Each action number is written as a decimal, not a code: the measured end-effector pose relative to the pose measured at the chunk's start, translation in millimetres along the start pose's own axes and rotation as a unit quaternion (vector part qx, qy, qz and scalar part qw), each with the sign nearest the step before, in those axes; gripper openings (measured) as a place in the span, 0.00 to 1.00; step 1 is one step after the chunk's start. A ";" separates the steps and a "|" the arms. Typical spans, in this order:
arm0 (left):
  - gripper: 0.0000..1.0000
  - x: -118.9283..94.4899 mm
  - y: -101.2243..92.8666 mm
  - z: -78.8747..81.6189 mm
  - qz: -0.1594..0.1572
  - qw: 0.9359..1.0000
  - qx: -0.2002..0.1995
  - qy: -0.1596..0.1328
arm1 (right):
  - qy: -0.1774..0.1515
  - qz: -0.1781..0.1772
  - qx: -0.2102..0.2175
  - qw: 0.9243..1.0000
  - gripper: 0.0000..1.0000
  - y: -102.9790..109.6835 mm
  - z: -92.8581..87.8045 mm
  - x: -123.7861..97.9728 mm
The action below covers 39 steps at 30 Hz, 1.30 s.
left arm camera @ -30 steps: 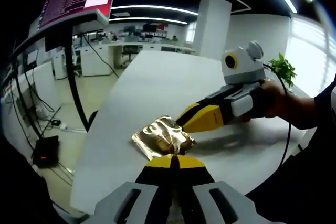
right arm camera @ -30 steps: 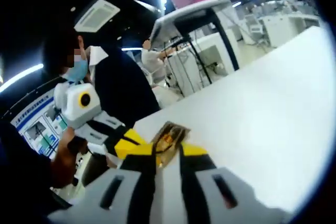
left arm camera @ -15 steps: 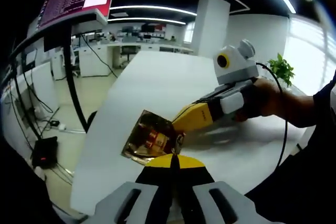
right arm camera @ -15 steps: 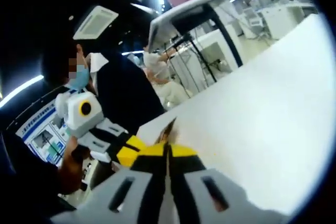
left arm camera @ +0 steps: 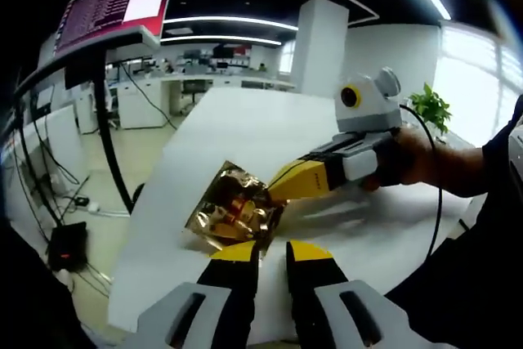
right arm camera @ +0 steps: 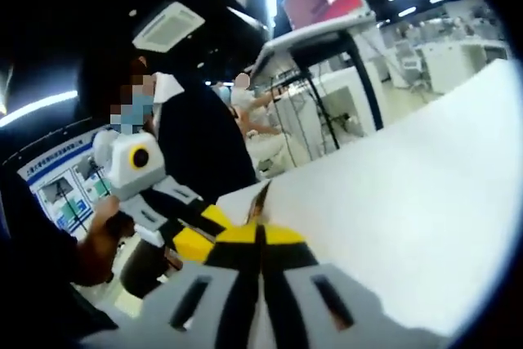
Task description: Arrange the skincare products in the storage area until every visible bottle or jar stands upright without overlapping.
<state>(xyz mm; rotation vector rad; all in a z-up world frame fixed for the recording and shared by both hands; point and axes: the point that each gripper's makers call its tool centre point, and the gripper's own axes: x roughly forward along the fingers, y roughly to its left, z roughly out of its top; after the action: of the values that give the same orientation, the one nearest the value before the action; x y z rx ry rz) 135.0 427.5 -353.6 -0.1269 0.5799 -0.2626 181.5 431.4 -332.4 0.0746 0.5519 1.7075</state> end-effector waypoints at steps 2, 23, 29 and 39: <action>0.14 -3.4 3.7 0.1 0.005 1.000 -0.005 -0.005 | -0.007 0.000 -0.006 1.000 0.00 1.7 1.0 -3.5; 0.07 4.2 0.6 4.6 -0.018 0.999 -0.023 -0.022 | -0.032 -0.012 -0.036 0.999 0.00 8.2 2.6 -31.8; 0.03 6.5 -11.3 12.3 -0.027 0.999 0.000 -0.024 | -0.041 -0.021 -0.024 0.999 0.00 6.0 2.6 -44.6; 0.00 12.2 -37.0 35.1 -0.048 0.998 0.020 -0.044 | -0.070 -0.042 -0.009 0.997 0.00 1.6 9.7 -77.7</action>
<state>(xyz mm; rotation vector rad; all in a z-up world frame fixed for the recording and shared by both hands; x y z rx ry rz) 156.5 390.1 -323.8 -0.1271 0.4810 -0.3608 200.6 361.1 -303.6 0.1554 0.4289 1.6117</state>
